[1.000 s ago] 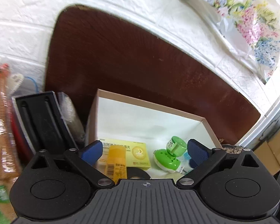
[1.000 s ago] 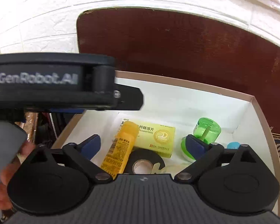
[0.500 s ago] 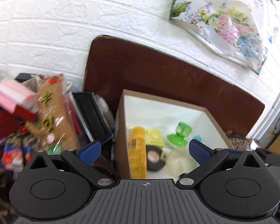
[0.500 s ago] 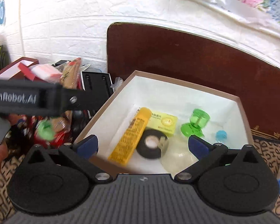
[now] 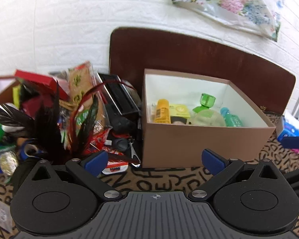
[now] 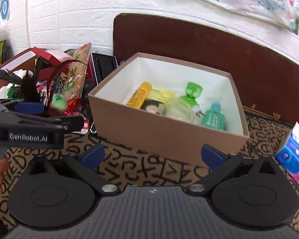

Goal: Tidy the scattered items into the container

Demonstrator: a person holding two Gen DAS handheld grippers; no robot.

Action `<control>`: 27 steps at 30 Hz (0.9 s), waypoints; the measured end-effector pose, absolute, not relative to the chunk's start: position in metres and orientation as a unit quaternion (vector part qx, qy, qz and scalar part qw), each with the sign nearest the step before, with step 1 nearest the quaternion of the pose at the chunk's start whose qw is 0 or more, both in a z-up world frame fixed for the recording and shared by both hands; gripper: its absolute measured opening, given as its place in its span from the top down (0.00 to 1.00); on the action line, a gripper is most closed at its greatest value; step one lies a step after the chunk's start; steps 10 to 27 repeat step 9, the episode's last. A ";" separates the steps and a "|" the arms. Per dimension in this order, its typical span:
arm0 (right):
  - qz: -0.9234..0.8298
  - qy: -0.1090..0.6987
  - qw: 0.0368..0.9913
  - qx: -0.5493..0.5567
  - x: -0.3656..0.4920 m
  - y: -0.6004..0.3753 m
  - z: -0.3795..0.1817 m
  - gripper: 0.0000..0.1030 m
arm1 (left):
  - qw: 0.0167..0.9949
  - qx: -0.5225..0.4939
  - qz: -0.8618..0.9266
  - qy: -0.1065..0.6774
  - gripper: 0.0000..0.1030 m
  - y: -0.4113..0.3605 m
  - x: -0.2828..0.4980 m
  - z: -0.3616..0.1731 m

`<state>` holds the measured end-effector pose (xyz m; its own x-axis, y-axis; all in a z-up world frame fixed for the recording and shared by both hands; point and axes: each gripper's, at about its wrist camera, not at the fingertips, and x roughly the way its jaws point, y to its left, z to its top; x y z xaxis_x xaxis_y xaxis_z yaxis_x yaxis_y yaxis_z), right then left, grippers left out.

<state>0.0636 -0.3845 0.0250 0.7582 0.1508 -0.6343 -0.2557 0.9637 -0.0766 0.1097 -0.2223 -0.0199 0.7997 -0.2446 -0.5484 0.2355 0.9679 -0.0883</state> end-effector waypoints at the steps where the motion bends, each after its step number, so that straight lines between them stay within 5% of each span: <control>1: 0.108 0.331 0.934 -0.078 0.062 -0.386 0.025 0.00 | 0.948 -0.004 -0.126 0.293 0.00 -0.224 0.108 -0.020; 27: 0.107 0.330 0.935 -0.069 0.054 -0.392 0.022 0.00 | 0.944 0.007 -0.129 0.303 0.00 -0.229 0.101 -0.020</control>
